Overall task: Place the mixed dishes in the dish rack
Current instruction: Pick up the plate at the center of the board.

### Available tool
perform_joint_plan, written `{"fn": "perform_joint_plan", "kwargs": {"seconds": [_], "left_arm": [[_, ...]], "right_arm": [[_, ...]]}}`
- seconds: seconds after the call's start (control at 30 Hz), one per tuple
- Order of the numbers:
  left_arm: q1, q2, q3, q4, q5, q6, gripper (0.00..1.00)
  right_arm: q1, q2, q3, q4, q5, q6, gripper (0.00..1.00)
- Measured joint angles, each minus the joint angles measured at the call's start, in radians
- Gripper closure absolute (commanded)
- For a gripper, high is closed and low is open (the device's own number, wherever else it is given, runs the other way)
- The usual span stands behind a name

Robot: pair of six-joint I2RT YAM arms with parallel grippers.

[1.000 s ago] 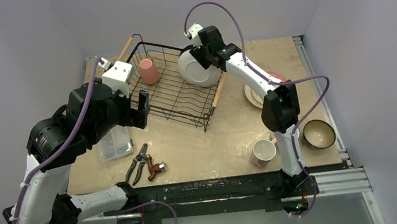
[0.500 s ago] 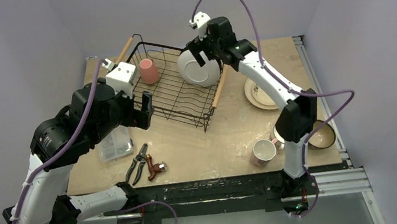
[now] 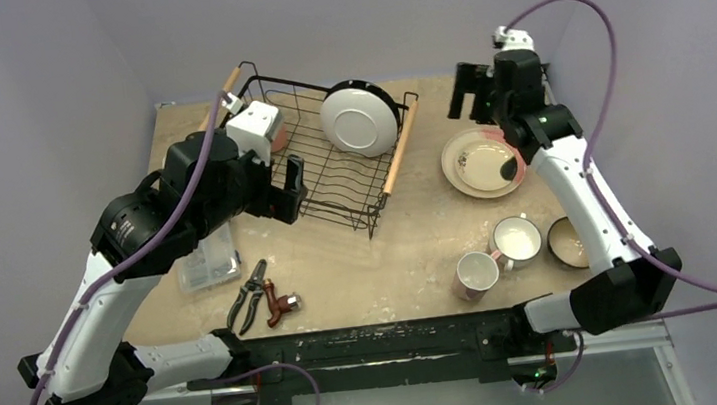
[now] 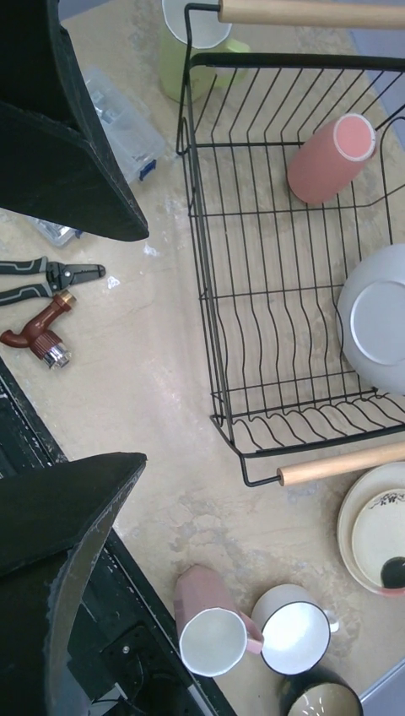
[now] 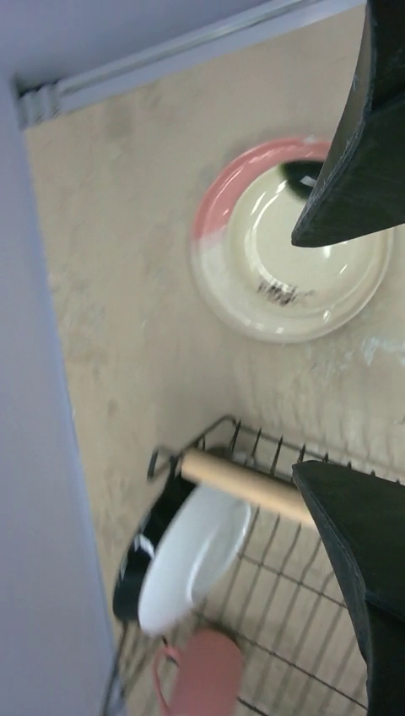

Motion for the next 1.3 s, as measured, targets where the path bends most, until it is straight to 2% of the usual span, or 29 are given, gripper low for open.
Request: {"fn": "perform_joint_plan", "kwargs": {"seconds": [0.2, 0.37, 0.47, 0.6, 0.77, 0.9, 1.0, 1.17, 1.3], "left_arm": [[0.000, 0.019, 0.000, 0.026, 0.038, -0.001, 0.06], [0.000, 0.035, 0.005, 0.025, 0.050, 0.001, 0.06], [0.000, 0.042, 0.017, 0.022, 0.050, 0.008, 0.06], [0.000, 0.043, 0.042, 0.019, 0.047, 0.022, 0.06], [0.000, 0.039, 0.053, 0.016, 0.029, 0.045, 0.05], [0.000, 0.039, 0.058, 0.010, 0.001, 0.063, 0.05], [0.000, 0.048, 0.079, -0.004, -0.019, 0.080, 0.05], [0.000, 0.076, 0.117, -0.008, -0.040, 0.112, 0.05], [0.005, 0.098, 0.129, -0.010, -0.043, 0.131, 0.05]], "right_arm": [[-0.286, -0.079, -0.180, -0.078, -0.042, 0.175, 0.02], [-0.436, -0.054, -0.291, -0.096, -0.108, 0.224, 0.09], [-0.461, 0.011, -0.303, -0.079, -0.144, 0.224, 0.20], [-0.508, 0.119, -0.303, -0.029, -0.218, 0.225, 0.25], [-0.560, 0.242, -0.303, 0.022, -0.275, 0.216, 0.39], [-0.572, 0.330, -0.303, 0.045, -0.317, 0.199, 0.45], [-0.572, 0.362, -0.303, 0.050, -0.333, 0.187, 0.45], [-0.572, 0.367, -0.303, 0.069, -0.349, 0.170, 0.56], [-0.573, 0.376, -0.303, 0.097, -0.357, 0.167, 0.59]]}}
